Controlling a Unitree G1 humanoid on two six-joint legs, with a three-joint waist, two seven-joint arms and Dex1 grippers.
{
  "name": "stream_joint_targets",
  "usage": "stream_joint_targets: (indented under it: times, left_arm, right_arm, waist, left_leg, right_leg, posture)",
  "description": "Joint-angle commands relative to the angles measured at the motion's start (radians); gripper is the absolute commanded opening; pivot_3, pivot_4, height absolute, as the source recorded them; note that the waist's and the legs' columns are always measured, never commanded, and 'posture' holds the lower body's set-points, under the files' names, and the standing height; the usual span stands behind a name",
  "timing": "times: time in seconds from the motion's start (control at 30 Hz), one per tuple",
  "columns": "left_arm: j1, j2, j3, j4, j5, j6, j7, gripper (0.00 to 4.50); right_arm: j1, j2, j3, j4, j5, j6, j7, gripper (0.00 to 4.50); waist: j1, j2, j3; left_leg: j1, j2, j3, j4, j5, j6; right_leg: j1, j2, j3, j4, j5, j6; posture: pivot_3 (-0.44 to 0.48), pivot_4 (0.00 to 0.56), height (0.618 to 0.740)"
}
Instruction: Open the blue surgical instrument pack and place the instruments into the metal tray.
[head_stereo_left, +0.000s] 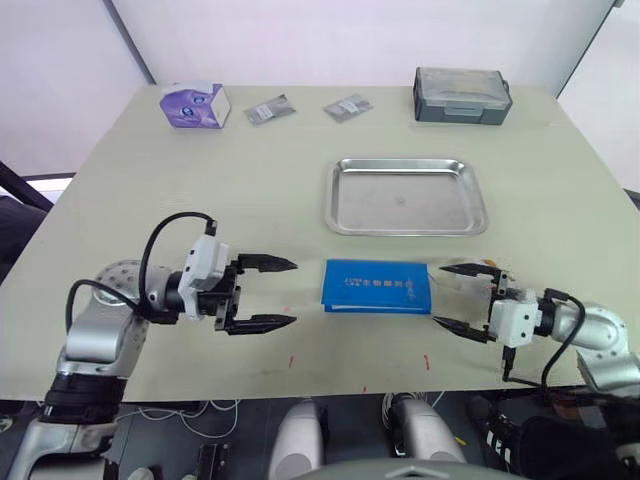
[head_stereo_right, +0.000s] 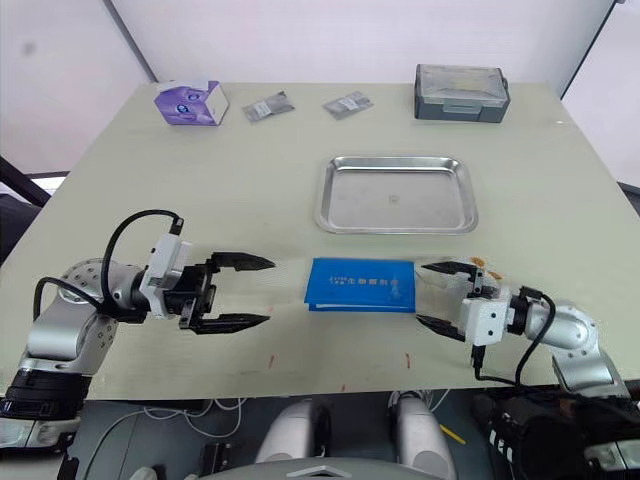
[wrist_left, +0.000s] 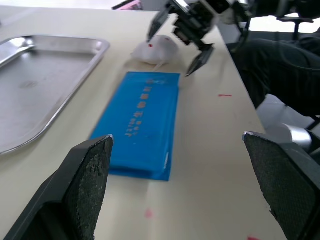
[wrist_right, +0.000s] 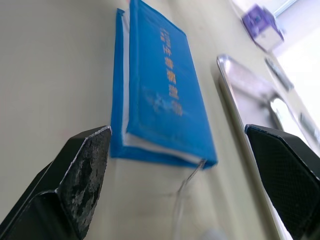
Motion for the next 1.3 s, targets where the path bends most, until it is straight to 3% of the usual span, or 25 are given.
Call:
stream_joint_targets:
  times: [0.03,0.4,0.5,0.73,1.07,1.3]
  left_arm:
    - [-0.023,0.007,-0.002,-0.029,-0.002,-0.019,-0.020,4.42]
    - [-0.030,0.000,-0.014,-0.043,-0.007,-0.019,-0.014,4.42]
    - [-0.026,-0.002,-0.011,-0.043,-0.007,-0.023,-0.008,4.50]
    - [-0.020,-0.007,-0.011,-0.042,-0.008,-0.028,0.002,4.50]
    - [-0.014,-0.012,-0.003,-0.040,-0.009,-0.032,0.014,4.50]
    - [-0.017,-0.020,-0.006,-0.040,-0.012,-0.039,0.020,4.50]
  right_arm:
    - [-0.042,-0.016,0.028,0.034,-0.015,-0.070,-0.011,4.50]
    - [-0.170,-0.026,0.117,0.195,-0.065,-0.195,-0.041,4.50]
    - [-0.196,-0.031,0.140,0.226,-0.047,-0.216,-0.026,3.72]
    - [-0.232,-0.031,0.176,0.255,-0.008,-0.219,-0.005,0.16]
    - [-0.220,-0.042,0.182,0.190,0.126,-0.121,0.058,0.06]
    - [-0.134,-0.102,0.153,-0.024,0.369,0.223,0.171,0.06]
  waist:
    - [0.000,0.000,0.000]
    - [-0.001,0.000,0.000]
    - [-0.002,0.000,0.000]
    - [-0.001,0.000,0.000]
    - [-0.001,0.000,0.000]
    - [0.001,0.000,0.000]
  left_leg:
    - [0.000,0.000,0.000,0.000,0.000,0.000]
    - [0.000,0.000,0.001,0.000,0.000,0.000]
    - [0.001,0.000,0.001,0.000,0.000,0.000]
    - [0.001,0.000,0.002,0.000,0.000,0.000]
    - [0.001,0.000,0.002,0.000,0.000,0.000]
    - [0.001,0.000,0.002,0.001,0.000,0.000]
  right_leg:
    - [0.000,0.000,0.000,0.000,0.000,0.000]
    - [0.000,0.000,0.001,0.000,0.000,0.000]
    - [0.000,0.000,0.002,0.001,0.000,0.000]
    - [0.000,0.000,0.002,0.001,0.000,0.000]
    - [0.000,-0.001,0.002,0.001,0.000,0.000]
    - [0.000,-0.001,0.002,0.001,0.000,0.000]
  posture:
    - [0.000,0.150,0.731]
    - [0.000,0.150,0.731]
    - [0.000,0.150,0.731]
    - [0.000,0.150,0.731]
    - [0.000,0.150,0.731]
    - [0.000,0.150,0.731]
